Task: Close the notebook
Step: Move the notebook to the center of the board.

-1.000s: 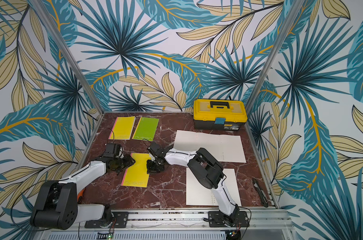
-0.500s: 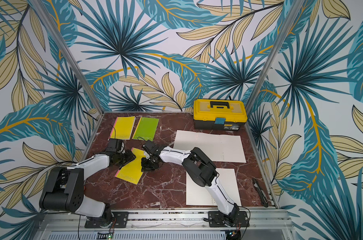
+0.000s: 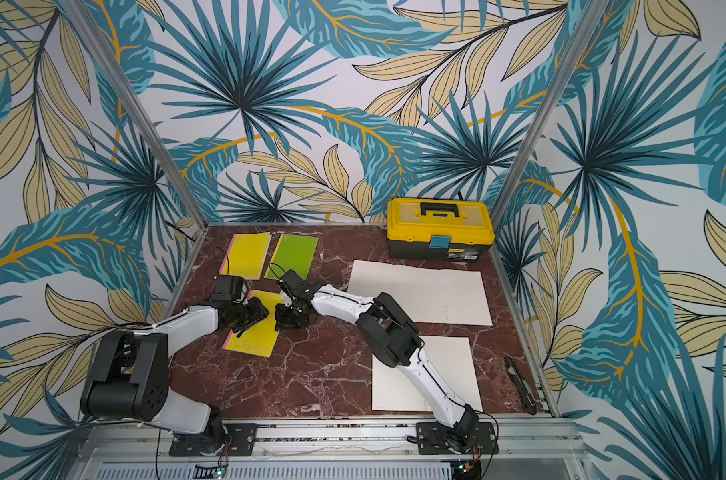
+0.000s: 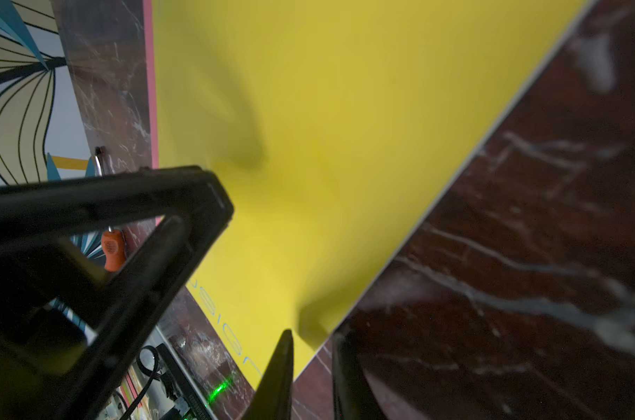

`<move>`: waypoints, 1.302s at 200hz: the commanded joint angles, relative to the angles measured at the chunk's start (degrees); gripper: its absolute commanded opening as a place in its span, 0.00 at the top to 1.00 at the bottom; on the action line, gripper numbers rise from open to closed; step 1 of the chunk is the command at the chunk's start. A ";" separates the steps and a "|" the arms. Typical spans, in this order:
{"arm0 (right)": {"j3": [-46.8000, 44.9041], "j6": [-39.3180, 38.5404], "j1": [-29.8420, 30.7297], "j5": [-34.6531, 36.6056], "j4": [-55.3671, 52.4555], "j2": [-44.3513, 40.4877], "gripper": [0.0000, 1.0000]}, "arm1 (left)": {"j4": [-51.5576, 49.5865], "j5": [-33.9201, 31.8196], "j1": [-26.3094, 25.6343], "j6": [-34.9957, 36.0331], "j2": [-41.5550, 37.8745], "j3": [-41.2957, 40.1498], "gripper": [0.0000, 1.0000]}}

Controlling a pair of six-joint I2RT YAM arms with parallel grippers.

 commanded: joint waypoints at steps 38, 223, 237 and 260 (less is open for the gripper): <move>3.94 -2.17 -0.83 -0.32 -2.98 3.83 0.78 | -4.91 -0.60 3.51 2.18 -1.60 -0.14 0.50; 18.79 5.54 2.34 -4.83 2.31 15.69 0.75 | -4.40 0.81 9.13 4.29 2.72 3.37 0.51; 19.81 5.77 2.30 -4.85 2.59 16.34 0.75 | -4.23 0.92 9.28 4.31 2.94 3.49 0.51; 21.64 6.24 2.38 -4.97 3.00 17.57 0.74 | -4.56 1.02 9.53 4.63 3.05 3.95 0.51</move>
